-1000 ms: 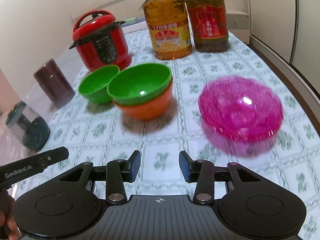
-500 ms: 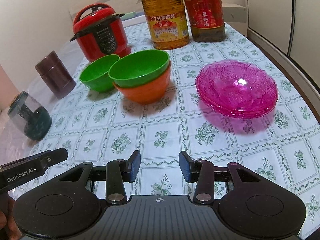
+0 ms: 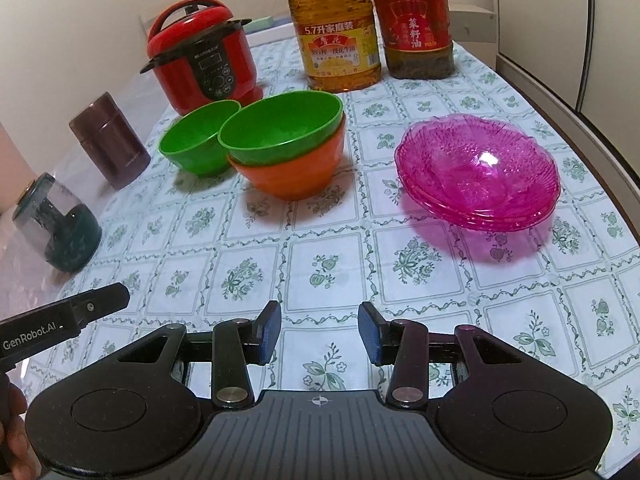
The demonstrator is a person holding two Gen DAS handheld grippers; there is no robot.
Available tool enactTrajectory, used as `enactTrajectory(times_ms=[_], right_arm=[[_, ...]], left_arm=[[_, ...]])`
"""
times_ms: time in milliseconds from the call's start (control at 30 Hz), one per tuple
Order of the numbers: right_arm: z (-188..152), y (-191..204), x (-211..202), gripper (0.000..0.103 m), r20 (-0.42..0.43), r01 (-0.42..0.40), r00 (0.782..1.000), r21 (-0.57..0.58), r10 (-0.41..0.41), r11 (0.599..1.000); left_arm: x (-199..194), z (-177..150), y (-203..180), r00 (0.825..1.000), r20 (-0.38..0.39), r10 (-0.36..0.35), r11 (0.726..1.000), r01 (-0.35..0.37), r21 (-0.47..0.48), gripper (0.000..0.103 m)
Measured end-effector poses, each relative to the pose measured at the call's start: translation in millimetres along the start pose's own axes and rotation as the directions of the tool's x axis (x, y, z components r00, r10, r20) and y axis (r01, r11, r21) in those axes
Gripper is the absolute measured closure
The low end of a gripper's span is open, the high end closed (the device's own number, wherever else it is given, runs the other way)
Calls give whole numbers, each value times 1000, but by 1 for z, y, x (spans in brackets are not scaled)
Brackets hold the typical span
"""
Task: Organize plates and bowls
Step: 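Withdraw both tools and move toward the small green bowl, then grasp the small green bowl rim with left tool while right tool grasps it too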
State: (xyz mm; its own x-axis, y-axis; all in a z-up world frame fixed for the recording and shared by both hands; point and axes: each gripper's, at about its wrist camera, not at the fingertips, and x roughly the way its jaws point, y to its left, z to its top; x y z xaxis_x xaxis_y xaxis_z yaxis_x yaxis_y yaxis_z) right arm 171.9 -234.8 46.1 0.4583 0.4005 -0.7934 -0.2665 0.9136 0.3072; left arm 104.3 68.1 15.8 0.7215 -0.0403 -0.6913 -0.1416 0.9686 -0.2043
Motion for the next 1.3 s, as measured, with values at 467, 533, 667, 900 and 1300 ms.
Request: enactTrajectory(times_ms=[467, 533, 667, 900, 1300], right_arm=[[13, 15, 14, 60, -23, -74, 997, 0, 74, 997], [22, 22, 16, 60, -16, -92, 996, -11, 92, 996], [47, 37, 17, 60, 14, -134, 991, -42, 135, 990], [109, 64, 35, 60, 39, -179, 982, -121, 185, 976], [226, 89, 123, 60, -31, -223, 975, -153, 221, 963]], left_arm=[[7, 17, 25, 1000, 7, 23, 998, -23, -50, 65], [10, 24, 33, 1000, 7, 24, 998, -23, -63, 65], [19, 44, 49, 1000, 13, 24, 995, -23, -98, 64], [42, 89, 74, 1000, 23, 18, 990, -14, -144, 57], [108, 171, 95, 998, 53, 29, 988, -21, -153, 41]])
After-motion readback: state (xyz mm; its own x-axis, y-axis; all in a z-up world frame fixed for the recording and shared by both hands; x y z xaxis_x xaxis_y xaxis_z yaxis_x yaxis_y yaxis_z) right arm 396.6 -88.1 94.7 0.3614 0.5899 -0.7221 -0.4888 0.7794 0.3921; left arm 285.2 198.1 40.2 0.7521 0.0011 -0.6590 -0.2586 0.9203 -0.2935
